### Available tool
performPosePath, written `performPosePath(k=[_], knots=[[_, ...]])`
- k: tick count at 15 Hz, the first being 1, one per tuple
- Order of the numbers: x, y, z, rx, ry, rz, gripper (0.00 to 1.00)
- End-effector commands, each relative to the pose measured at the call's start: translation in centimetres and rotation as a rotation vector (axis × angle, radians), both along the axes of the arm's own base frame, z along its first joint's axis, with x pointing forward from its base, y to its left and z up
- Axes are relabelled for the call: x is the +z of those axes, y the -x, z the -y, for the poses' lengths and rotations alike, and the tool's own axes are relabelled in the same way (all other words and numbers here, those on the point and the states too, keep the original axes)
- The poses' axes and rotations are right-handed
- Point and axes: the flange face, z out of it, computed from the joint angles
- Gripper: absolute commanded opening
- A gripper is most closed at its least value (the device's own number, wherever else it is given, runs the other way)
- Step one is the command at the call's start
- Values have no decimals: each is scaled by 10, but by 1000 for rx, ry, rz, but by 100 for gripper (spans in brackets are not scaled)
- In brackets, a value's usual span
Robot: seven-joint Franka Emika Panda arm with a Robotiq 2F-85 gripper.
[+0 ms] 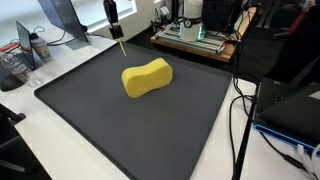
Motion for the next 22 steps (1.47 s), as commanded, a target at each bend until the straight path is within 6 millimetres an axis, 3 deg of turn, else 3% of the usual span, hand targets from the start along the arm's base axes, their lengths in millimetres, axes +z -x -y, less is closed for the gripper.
performPosePath(k=[1, 6, 7, 8, 13, 14, 22], knots=[[-4, 23, -1, -50, -34, 68, 3], [-20, 44, -9, -96, -38, 90, 3], [-21, 28, -2, -89, -33, 58, 3], [-23, 30, -3, -88, -31, 55, 12], [-24, 29, -2, -89, -31, 54, 12], [-24, 29, -2, -89, -31, 54, 3], [-27, 69, -22, -83, 10, 117, 3]])
